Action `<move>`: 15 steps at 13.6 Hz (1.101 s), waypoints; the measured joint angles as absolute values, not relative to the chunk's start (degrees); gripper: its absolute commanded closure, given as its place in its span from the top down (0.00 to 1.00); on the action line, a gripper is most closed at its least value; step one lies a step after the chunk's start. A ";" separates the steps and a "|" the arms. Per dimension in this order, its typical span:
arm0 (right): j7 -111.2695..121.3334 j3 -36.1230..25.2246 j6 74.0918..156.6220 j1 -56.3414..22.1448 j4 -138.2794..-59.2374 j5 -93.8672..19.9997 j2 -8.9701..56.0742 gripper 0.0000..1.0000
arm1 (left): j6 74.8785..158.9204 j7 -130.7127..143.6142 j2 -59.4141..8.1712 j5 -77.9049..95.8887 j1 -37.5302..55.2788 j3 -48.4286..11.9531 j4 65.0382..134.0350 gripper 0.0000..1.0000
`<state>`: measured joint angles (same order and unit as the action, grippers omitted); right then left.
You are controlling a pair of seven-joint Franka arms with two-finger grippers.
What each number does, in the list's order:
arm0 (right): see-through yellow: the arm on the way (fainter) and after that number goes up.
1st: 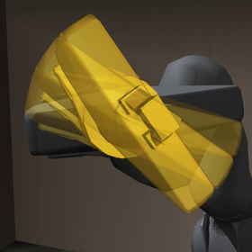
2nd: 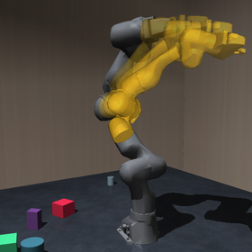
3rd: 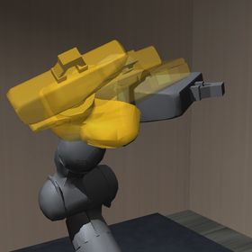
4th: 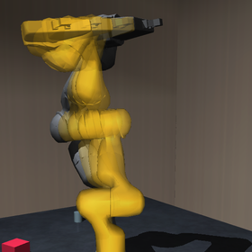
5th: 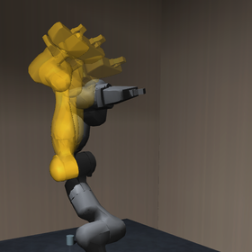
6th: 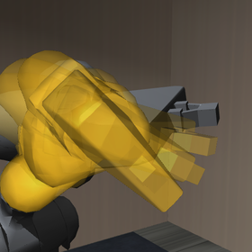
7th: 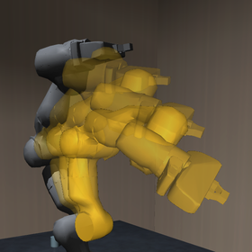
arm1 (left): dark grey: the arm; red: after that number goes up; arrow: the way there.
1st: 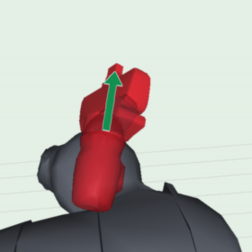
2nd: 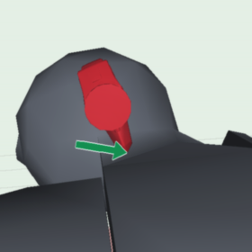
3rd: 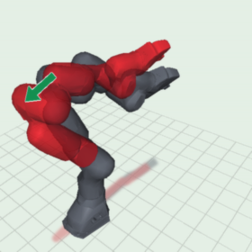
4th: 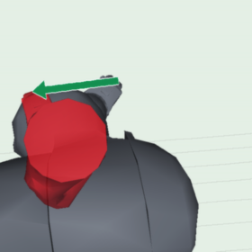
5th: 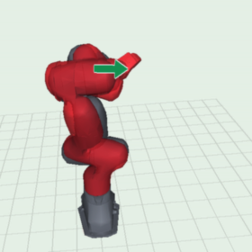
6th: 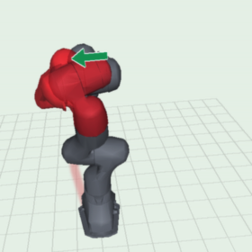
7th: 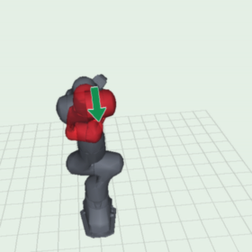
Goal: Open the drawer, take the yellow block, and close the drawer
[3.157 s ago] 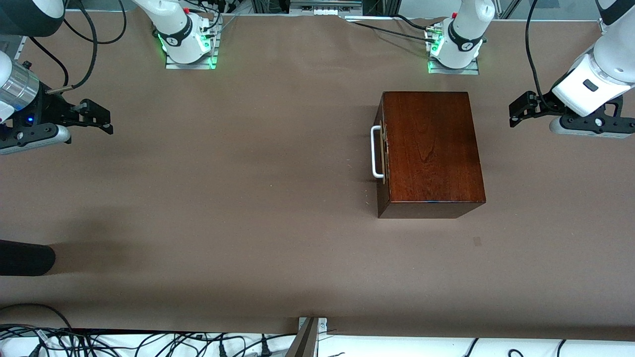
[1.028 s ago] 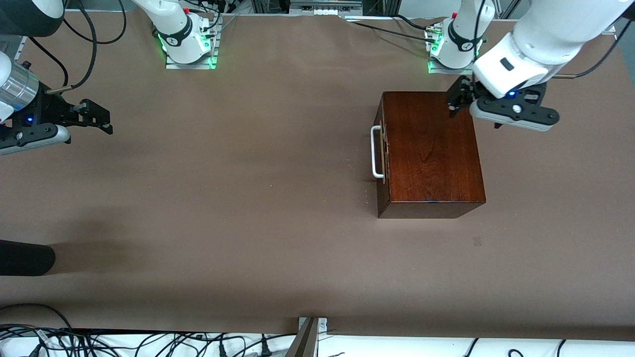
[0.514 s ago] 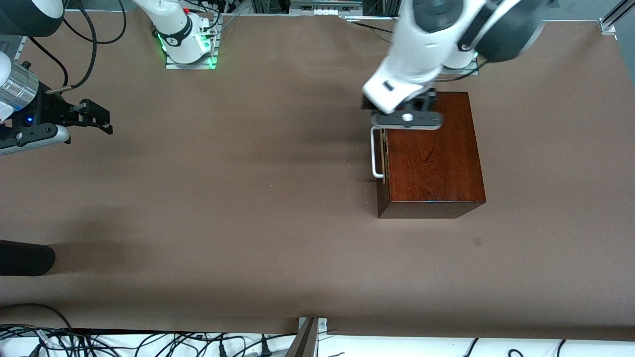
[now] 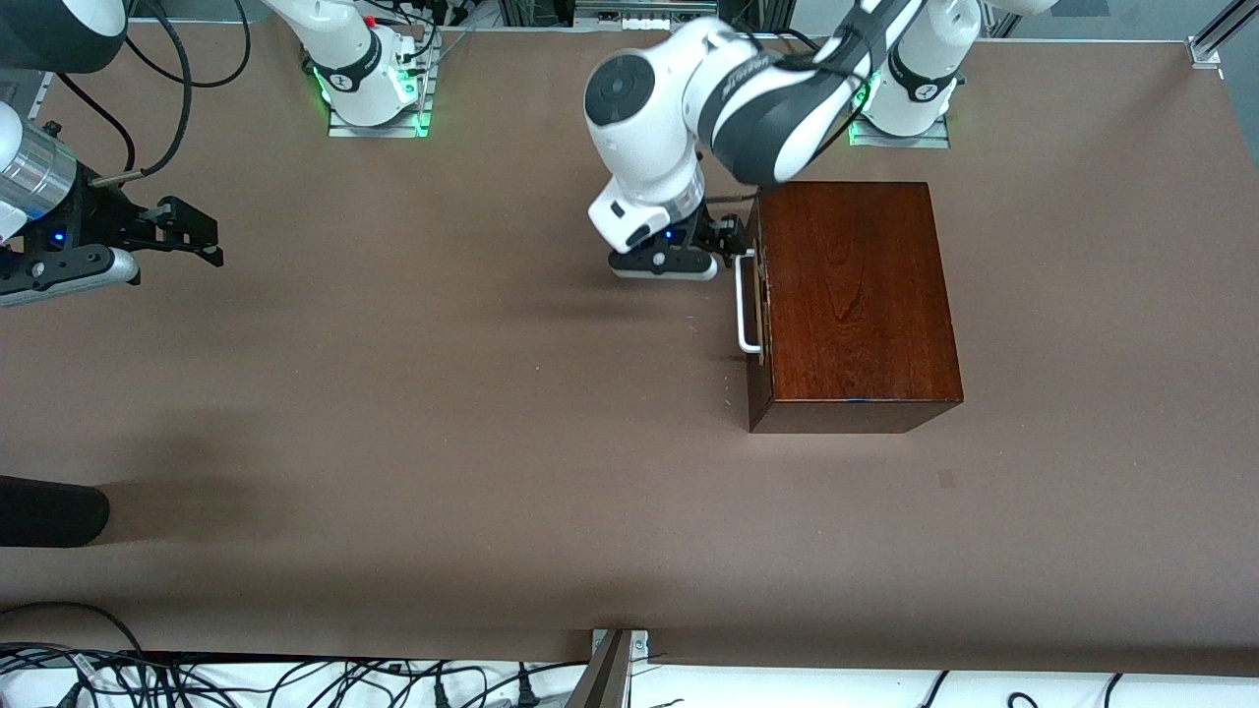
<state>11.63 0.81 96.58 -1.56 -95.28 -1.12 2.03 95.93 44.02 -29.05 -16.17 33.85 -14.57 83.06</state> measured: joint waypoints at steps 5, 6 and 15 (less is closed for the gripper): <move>11.63 0.81 96.58 -1.56 -95.29 -1.12 2.03 1.00 | 104.50 43.99 -29.88 -16.22 29.25 -13.84 89.36 1.00; 11.63 0.82 96.58 -1.56 -95.28 -1.12 2.03 1.00 | 105.30 43.99 -29.80 -16.22 28.78 -13.84 89.91 1.00; 11.63 0.82 96.58 -1.56 -95.29 -1.13 2.03 1.00 | 111.36 47.50 -29.64 -19.36 28.91 -14.29 94.90 1.00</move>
<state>11.63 0.82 96.58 -1.56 -95.29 -1.13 2.03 111.36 47.50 -29.64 -19.36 28.91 -14.29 94.90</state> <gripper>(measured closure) 0.000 0.000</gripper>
